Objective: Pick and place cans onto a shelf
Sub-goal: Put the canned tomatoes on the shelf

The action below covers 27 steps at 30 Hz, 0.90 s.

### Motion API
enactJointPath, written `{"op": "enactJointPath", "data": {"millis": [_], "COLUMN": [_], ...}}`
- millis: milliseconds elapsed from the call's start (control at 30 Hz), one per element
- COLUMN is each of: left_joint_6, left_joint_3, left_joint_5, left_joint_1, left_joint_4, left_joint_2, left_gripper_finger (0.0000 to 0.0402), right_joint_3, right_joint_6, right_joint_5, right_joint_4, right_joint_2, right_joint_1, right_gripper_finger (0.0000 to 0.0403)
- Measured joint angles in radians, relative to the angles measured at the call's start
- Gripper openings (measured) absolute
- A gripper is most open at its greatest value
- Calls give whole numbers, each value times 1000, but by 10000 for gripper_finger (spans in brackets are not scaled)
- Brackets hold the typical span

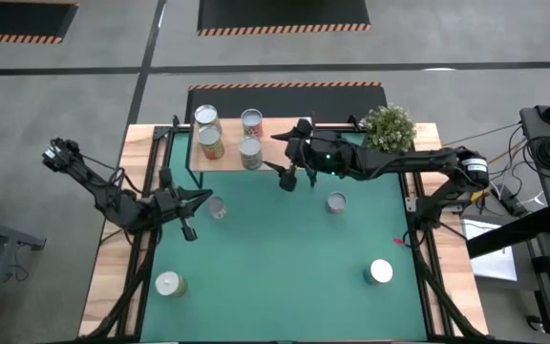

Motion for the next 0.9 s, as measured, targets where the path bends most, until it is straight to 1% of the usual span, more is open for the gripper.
{"op": "enactJointPath", "data": {"millis": [133,267,367,533,667,733,900], "left_joint_6": [-10,-36,-54,-85,-105,-109,-105], "left_joint_3": [0,0,0,0,0,0,0], "left_joint_5": [0,0,0,0,0,0,-8], "left_joint_1": [0,0,0,0,0,0,0], "left_joint_4": [0,0,0,1,0,1,2], "left_joint_2": [15,29,37,49,55,54,52], "left_gripper_finger": [0,0,0,0,0,0,0], "right_joint_3": [-1,-1,-1,-7,-24,-27,-27], "right_joint_6": [-2,-6,-9,-6,-32,-47,-79], "right_joint_5": [3,3,3,3,1,-1,-6], "right_joint_4": [-48,-69,-110,-186,-202,-203,-174], "right_joint_2": [-1,-1,-1,-1,12,28,82], "right_joint_1": [0,-5,-20,-46,-57,-60,-67], "right_gripper_finger": [311,265,211,101,24,15,13]}}
